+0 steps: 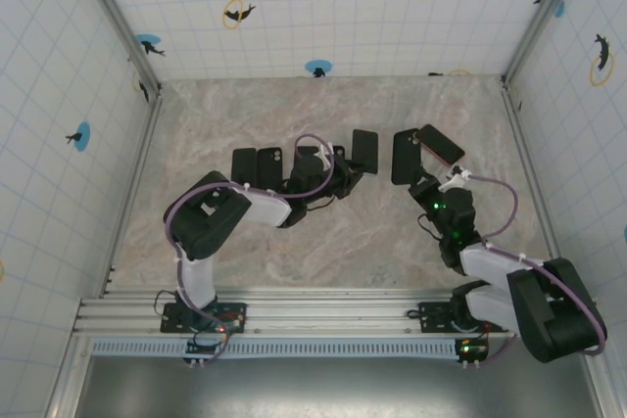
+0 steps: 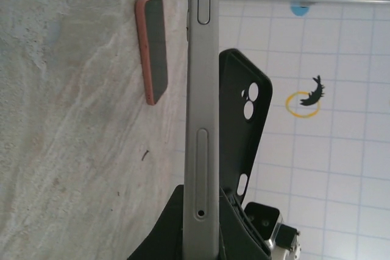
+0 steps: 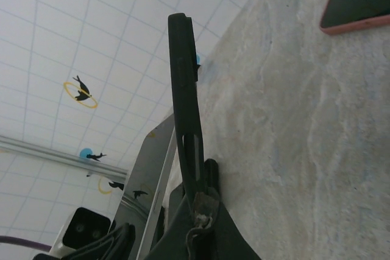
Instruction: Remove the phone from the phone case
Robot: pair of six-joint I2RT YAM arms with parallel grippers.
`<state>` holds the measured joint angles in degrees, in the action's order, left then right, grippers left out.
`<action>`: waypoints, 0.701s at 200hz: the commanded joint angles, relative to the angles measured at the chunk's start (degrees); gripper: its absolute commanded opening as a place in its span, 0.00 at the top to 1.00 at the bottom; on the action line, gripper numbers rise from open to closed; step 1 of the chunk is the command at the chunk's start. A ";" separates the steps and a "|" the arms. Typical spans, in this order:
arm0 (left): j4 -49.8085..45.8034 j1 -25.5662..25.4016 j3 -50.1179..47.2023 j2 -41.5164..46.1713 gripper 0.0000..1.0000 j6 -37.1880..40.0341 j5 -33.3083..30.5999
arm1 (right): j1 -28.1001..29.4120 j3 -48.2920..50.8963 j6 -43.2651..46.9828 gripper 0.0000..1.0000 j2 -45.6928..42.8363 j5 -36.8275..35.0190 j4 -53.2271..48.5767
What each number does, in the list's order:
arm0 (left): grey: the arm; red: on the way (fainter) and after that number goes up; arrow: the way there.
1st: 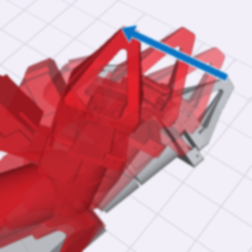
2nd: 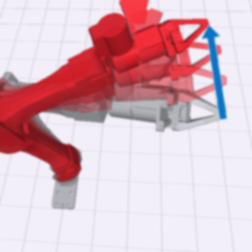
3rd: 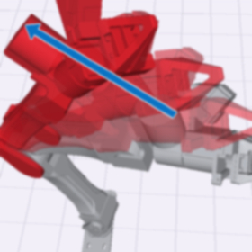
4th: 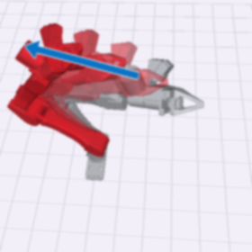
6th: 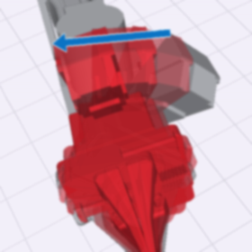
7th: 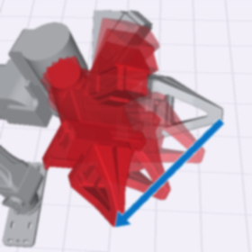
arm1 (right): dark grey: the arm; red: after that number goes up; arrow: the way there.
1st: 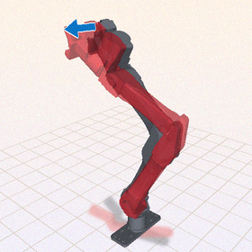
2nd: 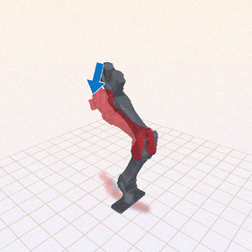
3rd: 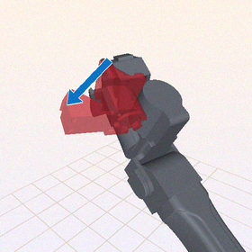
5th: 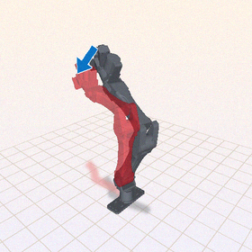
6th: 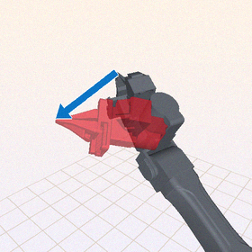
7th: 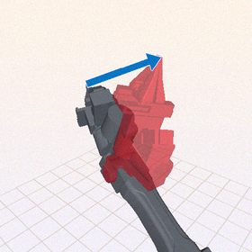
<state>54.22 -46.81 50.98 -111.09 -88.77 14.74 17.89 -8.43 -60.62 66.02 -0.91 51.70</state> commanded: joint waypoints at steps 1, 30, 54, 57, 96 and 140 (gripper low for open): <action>2.36 0.31 3.45 -2.07 1.00 -0.31 -0.15 | -1.43 1.54 -2.17 1.00 -0.22 2.31 0.23; 2.46 0.22 4.48 -5.02 1.00 -1.13 -0.83 | -2.69 2.02 -3.07 1.00 1.70 4.54 1.18; 2.41 0.18 4.48 -7.04 1.00 -2.31 -1.45 | -3.44 2.30 -3.45 1.00 2.83 5.63 2.32; 2.36 0.21 4.57 -7.26 1.00 -2.43 -1.55 | -3.48 2.28 -3.45 1.00 2.99 5.72 2.54; 2.97 0.14 8.62 -11.00 1.00 -4.42 -1.73 | -4.19 2.67 -3.97 1.00 4.71 7.50 4.10; 2.70 0.14 10.51 -14.27 1.00 -5.77 -2.50 | -4.46 3.01 -5.06 1.00 6.46 7.18 6.31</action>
<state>53.65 -46.81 59.02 -123.81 -93.30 13.47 13.89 -6.76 -64.60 71.35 6.04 53.49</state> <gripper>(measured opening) 0.111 0.067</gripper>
